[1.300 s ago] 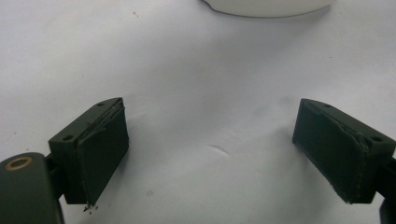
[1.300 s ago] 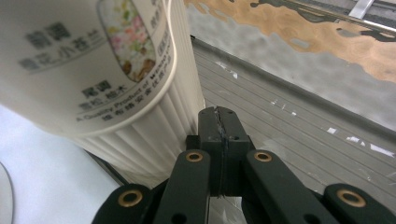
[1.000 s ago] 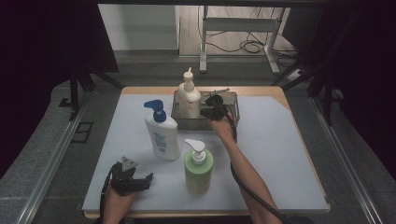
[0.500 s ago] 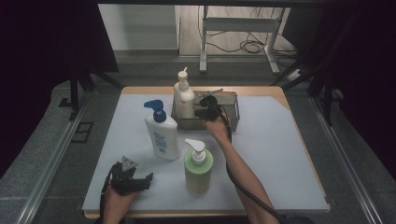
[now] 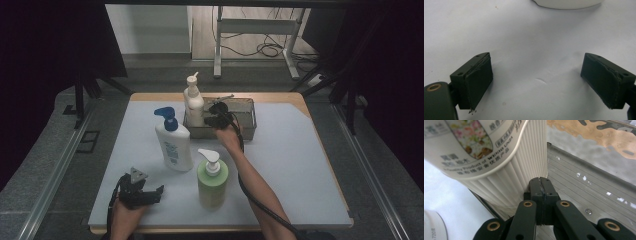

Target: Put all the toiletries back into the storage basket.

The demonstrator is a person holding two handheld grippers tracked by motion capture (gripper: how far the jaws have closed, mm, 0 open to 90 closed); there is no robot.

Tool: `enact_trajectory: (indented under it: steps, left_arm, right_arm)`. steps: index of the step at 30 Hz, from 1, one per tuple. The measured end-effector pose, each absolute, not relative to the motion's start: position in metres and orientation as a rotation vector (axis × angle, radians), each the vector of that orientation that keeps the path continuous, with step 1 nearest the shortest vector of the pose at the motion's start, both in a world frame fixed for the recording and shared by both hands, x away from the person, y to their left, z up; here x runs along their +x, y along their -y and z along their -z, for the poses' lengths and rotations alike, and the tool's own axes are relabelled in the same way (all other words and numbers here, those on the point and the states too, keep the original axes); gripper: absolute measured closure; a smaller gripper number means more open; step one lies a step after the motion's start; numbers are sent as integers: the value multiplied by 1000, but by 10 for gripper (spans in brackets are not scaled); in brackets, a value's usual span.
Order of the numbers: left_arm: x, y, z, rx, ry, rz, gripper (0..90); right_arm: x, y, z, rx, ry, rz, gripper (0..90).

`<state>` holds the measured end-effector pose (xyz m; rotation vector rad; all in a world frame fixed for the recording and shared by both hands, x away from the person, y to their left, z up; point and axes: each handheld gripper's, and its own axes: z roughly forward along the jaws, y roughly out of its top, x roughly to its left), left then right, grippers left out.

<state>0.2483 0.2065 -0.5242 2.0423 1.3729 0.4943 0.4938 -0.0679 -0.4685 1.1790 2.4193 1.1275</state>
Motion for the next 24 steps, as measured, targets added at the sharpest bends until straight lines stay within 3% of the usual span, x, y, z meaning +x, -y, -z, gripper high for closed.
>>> enact_trajectory:
  steps: [24]
  left_arm:
    - [249, -206, 524, 2036, -1376, -493, 101]
  right_arm:
    - [494, 57, 470, 1207, -2445, -1174, 899]
